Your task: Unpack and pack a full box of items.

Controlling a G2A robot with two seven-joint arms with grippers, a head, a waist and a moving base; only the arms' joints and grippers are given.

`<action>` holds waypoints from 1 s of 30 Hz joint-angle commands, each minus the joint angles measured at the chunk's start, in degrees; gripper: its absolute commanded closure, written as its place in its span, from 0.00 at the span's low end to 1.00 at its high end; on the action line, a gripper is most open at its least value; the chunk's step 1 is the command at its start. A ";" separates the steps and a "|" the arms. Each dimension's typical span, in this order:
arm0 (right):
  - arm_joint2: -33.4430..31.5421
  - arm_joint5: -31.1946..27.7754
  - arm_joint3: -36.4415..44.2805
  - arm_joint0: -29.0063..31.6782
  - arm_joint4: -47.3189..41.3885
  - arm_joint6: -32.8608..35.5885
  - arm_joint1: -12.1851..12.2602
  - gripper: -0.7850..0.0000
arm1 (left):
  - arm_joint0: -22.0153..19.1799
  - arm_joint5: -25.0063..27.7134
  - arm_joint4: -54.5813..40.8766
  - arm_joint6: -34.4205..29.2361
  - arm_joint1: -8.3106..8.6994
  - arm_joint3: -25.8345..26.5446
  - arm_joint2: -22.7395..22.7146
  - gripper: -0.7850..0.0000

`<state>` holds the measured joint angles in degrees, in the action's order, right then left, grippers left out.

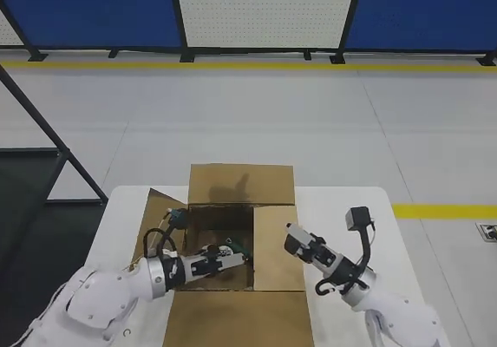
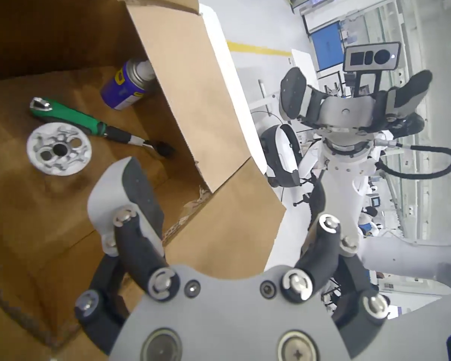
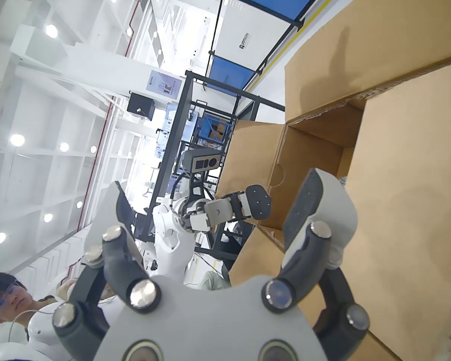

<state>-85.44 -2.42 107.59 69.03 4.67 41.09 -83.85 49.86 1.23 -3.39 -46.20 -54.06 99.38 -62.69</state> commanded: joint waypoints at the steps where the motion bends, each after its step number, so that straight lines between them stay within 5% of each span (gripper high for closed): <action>1: -2.04 -0.40 1.43 2.27 -0.80 -0.20 0.34 0.00 | -3.63 0.29 -0.90 1.22 -1.31 -3.47 4.51 0.00; 15: -8.41 -2.19 6.96 10.49 -4.42 -0.91 2.03 0.00 | -18.08 2.36 -5.80 4.93 -9.65 -22.28 21.27 0.00; 30: -5.82 -4.70 9.04 10.38 -3.13 5.37 3.72 0.00 | -20.48 4.05 -7.94 4.95 -11.34 -17.65 18.23 0.00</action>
<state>-91.44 -6.99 116.46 79.52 1.54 46.12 -80.24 29.56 5.70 -11.57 -41.58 -65.28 81.30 -44.35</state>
